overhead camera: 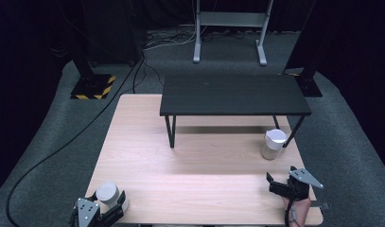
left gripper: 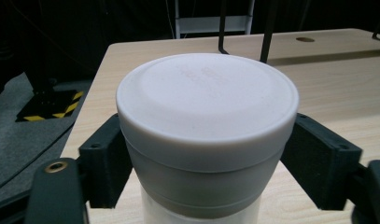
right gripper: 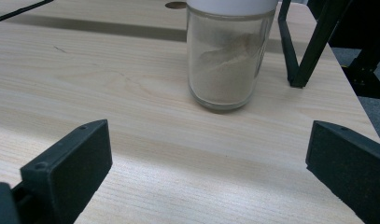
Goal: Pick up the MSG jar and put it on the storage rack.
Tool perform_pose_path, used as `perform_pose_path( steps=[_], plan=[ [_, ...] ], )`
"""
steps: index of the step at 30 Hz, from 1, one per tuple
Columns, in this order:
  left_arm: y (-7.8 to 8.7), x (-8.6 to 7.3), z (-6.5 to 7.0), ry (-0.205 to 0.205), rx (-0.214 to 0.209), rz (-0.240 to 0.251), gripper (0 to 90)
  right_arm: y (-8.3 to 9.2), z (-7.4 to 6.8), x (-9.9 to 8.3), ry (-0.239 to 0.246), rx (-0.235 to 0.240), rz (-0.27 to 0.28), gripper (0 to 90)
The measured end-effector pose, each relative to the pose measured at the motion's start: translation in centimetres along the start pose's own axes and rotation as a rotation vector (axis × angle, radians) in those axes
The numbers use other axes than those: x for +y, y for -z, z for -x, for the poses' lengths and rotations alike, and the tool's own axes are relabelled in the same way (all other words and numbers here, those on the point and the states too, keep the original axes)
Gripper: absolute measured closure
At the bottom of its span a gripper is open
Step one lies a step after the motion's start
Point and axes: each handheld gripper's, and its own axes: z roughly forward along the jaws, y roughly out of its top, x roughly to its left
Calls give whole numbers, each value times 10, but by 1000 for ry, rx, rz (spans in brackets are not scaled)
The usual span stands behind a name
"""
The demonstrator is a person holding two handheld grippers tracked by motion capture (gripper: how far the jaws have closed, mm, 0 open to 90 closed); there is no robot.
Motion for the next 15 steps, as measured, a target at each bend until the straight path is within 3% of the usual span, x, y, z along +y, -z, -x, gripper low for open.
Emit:
perform_pose_path(
  steps=[8,15],
  plan=[
    [1,-7,-6,14,-6,28,332,0,-1,0,3,-2,-2,0],
    [1,-12,-6,-2,-6,49,336,0,-1,0,3,-3,-3,0]
  ],
)
